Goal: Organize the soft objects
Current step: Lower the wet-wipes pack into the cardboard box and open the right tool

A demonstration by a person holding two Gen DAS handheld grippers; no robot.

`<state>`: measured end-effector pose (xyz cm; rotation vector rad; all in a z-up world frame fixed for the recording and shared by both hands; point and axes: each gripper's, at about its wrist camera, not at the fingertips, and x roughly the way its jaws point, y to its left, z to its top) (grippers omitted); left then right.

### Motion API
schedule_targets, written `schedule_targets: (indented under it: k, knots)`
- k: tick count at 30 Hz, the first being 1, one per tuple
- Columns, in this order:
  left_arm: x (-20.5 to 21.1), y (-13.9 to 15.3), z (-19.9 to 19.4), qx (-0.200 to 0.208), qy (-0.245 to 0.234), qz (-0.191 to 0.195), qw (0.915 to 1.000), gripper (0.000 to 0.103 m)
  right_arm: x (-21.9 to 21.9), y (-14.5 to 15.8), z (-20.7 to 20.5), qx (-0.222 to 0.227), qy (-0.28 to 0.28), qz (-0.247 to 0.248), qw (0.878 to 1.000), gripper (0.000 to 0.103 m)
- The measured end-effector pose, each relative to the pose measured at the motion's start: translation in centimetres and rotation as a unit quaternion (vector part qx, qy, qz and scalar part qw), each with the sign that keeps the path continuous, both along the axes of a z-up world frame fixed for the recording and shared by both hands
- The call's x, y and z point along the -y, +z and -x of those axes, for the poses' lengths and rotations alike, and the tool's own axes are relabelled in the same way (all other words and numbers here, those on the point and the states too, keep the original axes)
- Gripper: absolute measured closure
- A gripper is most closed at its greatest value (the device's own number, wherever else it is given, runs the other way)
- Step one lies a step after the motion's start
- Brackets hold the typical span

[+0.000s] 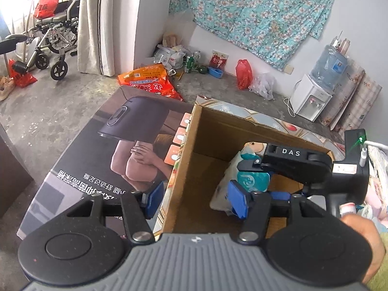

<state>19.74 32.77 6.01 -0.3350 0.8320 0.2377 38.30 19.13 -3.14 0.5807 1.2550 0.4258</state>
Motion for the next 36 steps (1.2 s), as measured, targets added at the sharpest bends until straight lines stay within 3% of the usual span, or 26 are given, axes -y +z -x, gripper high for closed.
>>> schedule_targets:
  k: [8, 13, 18, 25, 36]
  knots:
    - [0.1, -0.1, 0.1, -0.003, 0.002, -0.002, 1.0, 0.043, -0.3, 0.0, 0.8, 0.027, 0.053, -0.003, 0.998, 0.019]
    - [0.3, -0.4, -0.1, -0.007, 0.001, -0.006, 1.0, 0.043, 0.4, -0.6, 0.2, 0.028, 0.033, 0.022, 0.999, 0.031]
    - [-0.2, -1.1, -0.4, -0.015, 0.01, -0.003, 0.9998, 0.043, 0.8, -2.3, -0.7, 0.011, 0.018, 0.006, 1.0, 0.042]
    - [-0.4, -1.6, -0.6, -0.019, 0.013, 0.001, 0.9997, 0.043, 0.0, -1.3, -0.4, 0.054, 0.104, 0.053, 0.992, 0.059]
    - [-0.3, -1.8, -0.6, -0.017, 0.011, 0.001, 0.9998, 0.043, -1.7, 1.7, 1.2, 0.083, 0.241, 0.088, 0.963, 0.068]
